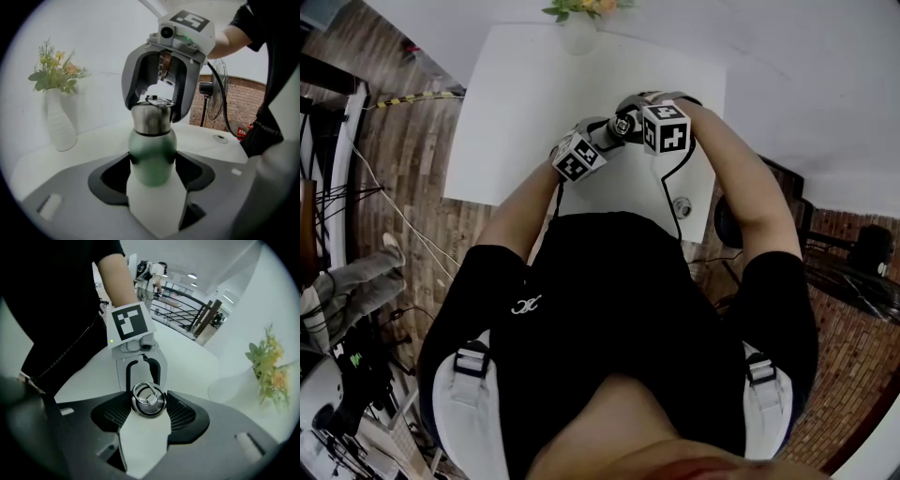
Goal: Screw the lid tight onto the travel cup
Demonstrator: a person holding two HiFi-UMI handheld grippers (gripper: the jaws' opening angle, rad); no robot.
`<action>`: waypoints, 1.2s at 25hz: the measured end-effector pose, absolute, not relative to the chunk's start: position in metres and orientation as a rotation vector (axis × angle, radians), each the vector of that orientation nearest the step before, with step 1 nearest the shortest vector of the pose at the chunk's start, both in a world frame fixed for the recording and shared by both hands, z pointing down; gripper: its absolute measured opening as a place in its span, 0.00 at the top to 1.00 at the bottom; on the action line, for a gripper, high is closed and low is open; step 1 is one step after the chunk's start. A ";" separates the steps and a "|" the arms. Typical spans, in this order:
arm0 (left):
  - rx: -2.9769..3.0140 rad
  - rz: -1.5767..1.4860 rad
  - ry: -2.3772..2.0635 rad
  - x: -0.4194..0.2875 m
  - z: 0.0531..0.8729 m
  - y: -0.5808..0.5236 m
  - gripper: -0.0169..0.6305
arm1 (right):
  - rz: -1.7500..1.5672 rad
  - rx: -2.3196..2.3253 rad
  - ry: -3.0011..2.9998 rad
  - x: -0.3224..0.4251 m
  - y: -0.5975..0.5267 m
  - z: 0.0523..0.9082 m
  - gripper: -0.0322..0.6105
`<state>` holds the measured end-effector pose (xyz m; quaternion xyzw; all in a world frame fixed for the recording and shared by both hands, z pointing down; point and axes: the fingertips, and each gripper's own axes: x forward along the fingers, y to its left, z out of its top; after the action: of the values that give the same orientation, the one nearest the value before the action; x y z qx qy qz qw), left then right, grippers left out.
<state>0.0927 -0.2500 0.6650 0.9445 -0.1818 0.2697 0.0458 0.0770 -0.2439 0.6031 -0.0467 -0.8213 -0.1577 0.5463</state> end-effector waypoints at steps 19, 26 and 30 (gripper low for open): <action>2.886 0.822 -0.658 0.095 0.671 -0.254 0.42 | -0.034 0.797 -2.389 0.082 -0.260 0.594 0.57; 2.867 0.834 -0.692 0.094 0.673 -0.256 0.42 | 0.001 0.920 -2.403 0.082 -0.263 0.589 0.57; 2.794 0.824 -0.706 0.091 0.672 -0.254 0.42 | -0.001 0.947 -2.372 0.083 -0.262 0.591 0.57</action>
<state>0.0906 -0.2539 0.6716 0.9297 -0.2349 0.2742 0.0722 0.0833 -0.2624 0.5914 0.3549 -0.8890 -0.0004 0.2893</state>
